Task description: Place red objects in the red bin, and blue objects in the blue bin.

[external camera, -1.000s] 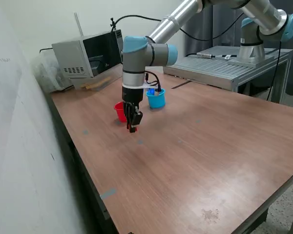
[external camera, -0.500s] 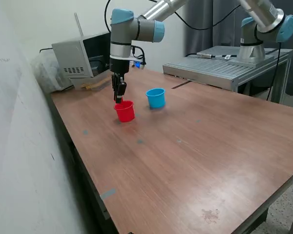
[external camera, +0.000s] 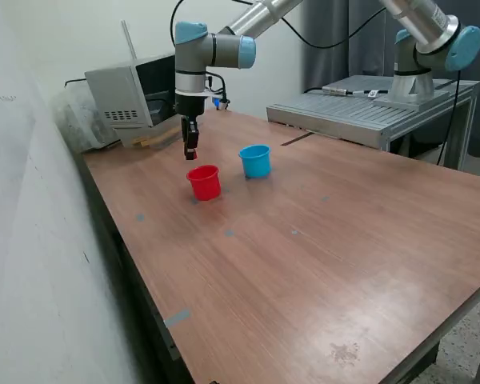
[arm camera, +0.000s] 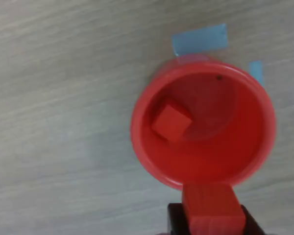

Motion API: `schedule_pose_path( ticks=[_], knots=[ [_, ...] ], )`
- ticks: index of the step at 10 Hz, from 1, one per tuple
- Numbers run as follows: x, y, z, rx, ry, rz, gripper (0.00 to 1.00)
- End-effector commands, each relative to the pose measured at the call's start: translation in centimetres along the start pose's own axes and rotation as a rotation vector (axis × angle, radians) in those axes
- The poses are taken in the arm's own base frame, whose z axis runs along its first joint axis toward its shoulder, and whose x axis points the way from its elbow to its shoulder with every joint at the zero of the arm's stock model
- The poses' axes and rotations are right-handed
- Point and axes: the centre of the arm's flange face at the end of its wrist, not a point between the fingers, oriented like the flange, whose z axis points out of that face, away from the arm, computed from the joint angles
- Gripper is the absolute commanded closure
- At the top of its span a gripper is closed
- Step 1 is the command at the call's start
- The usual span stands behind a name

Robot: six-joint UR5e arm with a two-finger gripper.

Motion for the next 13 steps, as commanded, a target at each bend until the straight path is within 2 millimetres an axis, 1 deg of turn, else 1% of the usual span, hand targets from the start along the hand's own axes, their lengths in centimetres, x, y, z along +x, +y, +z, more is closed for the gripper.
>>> schedule_pose_path(
  ticks=[1, 6, 11, 12, 13],
  knots=[
    [-0.8, -0.8, 1.4, 0.025, 0.001, 0.004, 1.00],
    [0.2, -1.1, 1.5, 0.031, 0.007, -0.008, 1.00],
    [0.2, -1.2, 1.5, 0.032, 0.006, -0.008, 1.00],
    [0.2, -1.3, 1.6, 0.035, 0.006, -0.008, 0.00],
    [0.2, -1.3, 1.6, 0.035, 0.006, -0.008, 0.00]
  ],
)
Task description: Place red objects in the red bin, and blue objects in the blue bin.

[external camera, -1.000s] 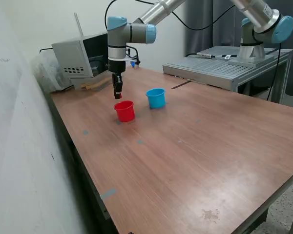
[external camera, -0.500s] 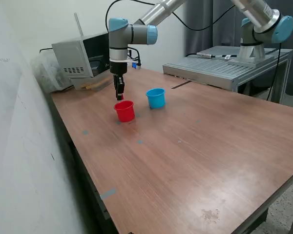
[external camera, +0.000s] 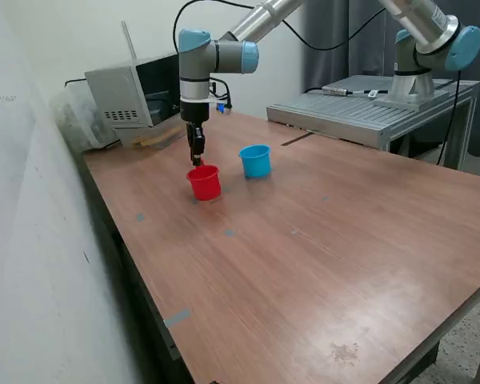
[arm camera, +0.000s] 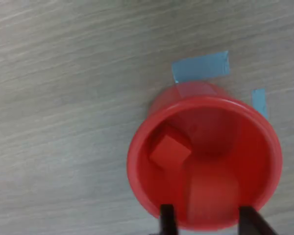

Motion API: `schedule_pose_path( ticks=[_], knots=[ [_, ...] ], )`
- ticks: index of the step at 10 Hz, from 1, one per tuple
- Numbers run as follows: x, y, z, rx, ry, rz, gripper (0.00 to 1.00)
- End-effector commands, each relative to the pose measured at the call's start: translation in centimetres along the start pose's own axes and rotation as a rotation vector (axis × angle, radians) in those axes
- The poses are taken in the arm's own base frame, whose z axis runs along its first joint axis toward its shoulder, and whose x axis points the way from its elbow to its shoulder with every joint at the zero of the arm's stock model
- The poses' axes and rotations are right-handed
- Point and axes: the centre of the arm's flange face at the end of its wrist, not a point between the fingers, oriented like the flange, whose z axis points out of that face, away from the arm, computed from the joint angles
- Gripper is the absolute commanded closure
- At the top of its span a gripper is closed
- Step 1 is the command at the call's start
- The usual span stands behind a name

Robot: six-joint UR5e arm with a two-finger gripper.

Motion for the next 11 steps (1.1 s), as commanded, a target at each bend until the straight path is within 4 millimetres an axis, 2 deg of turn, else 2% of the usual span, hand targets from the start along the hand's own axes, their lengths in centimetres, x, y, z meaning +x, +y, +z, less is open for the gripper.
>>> schedule_pose_path(
  ticks=[1, 3, 4, 5, 7, 8, 9, 10, 11],
  knots=[
    [0.0, -0.2, 0.2, 0.006, 0.000, -0.002, 0.00],
    [0.0, -0.4, -0.2, 0.006, -0.002, -0.004, 0.00],
    [-0.1, -0.9, -1.8, 0.001, -0.005, -0.017, 0.00],
    [-0.1, -2.2, -4.7, -0.009, -0.005, -0.038, 0.00],
    [-0.4, -5.2, -13.1, -0.044, -0.006, -0.058, 0.00],
    [-0.4, -7.0, -17.1, -0.008, -0.004, -0.062, 0.00],
    [1.1, -9.2, -22.0, 0.006, 0.001, -0.088, 0.00],
    [1.4, -12.6, -28.2, 0.005, 0.004, -0.093, 0.00],
    [2.3, -15.4, -32.8, -0.011, 0.007, -0.113, 0.00]
  ],
)
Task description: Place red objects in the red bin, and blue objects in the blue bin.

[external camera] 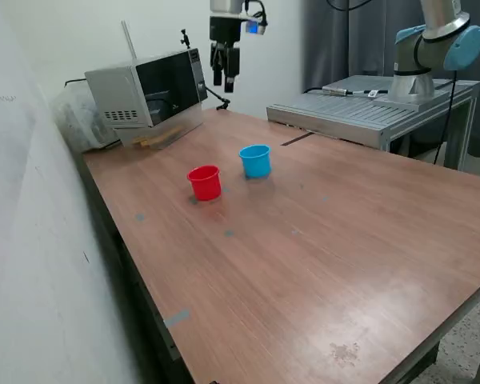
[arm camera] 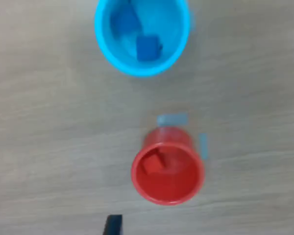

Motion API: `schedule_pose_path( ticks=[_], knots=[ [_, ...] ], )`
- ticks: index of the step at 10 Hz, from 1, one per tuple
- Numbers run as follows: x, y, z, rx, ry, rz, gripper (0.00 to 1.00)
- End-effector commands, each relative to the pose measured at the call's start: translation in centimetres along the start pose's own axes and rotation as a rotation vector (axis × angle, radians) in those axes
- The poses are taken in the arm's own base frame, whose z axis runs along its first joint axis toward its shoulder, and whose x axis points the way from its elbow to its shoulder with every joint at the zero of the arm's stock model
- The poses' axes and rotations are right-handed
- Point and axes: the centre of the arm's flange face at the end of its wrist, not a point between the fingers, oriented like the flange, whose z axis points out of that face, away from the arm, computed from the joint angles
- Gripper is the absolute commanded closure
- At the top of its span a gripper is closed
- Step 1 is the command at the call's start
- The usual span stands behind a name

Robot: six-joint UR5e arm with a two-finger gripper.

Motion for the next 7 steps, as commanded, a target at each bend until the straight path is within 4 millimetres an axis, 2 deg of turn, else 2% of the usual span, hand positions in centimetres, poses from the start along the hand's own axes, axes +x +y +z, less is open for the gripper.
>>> schedule_pose_path(
  ticks=[1, 4, 5, 6, 7],
  knots=[
    [3.2, -9.8, -16.2, -0.006, 0.007, -0.065, 0.00],
    [6.9, -17.7, -24.5, 0.024, -0.029, -0.152, 0.00],
    [7.3, -19.5, -25.7, 0.045, -0.027, -0.144, 0.00],
    [7.9, -20.6, -25.6, 0.090, -0.028, -0.145, 0.00],
    [9.1, -22.2, -24.3, 0.144, -0.026, -0.177, 0.00]
  ],
)
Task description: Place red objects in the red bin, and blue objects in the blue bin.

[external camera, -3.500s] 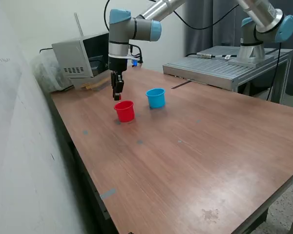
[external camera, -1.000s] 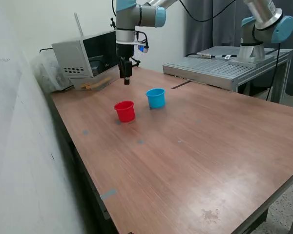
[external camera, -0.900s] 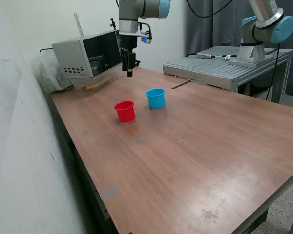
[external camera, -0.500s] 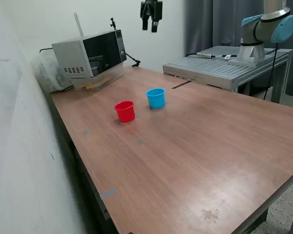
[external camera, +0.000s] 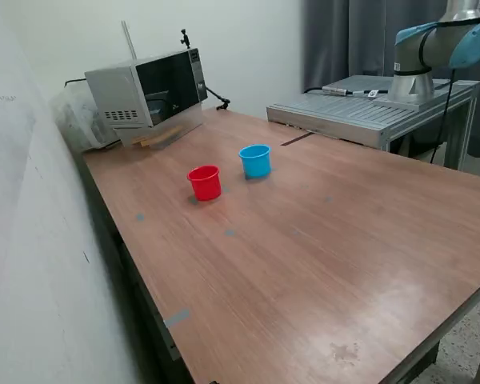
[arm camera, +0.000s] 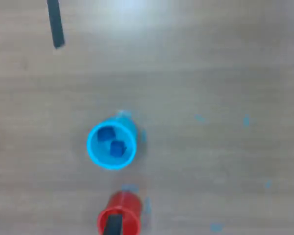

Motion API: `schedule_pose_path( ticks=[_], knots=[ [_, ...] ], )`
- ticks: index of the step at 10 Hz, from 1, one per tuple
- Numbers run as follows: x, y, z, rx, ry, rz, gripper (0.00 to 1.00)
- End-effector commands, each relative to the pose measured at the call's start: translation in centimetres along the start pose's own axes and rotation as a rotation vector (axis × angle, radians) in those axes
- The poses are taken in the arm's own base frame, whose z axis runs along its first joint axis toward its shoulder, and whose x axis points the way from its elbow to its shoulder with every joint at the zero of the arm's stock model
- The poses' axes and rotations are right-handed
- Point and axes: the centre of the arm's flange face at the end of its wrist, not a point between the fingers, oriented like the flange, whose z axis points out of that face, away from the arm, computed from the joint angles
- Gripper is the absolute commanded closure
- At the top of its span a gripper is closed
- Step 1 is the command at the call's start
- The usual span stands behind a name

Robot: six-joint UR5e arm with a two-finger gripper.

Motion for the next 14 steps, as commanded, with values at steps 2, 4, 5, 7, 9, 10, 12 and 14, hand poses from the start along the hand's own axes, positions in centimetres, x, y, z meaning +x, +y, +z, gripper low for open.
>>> schedule_pose_path(
  ticks=[2, 4, 5, 7, 9, 10, 12, 14],
  knots=[
    [2.9, -6.2, -0.6, 0.096, 0.006, -0.047, 0.00],
    [3.0, -6.4, -0.1, 0.108, 0.009, -0.050, 0.00],
    [3.0, -6.4, 0.1, 0.111, 0.009, -0.048, 0.00],
    [3.0, -6.4, 0.2, 0.113, 0.007, -0.051, 0.00],
    [2.9, -6.3, 0.2, 0.113, 0.007, -0.049, 0.00],
    [2.9, -6.3, 0.2, 0.111, 0.007, -0.051, 0.00],
    [2.2, -6.1, 0.4, 0.115, 0.004, -0.037, 0.00],
    [2.2, -6.1, 0.4, 0.115, 0.004, -0.037, 0.00]
  ],
)
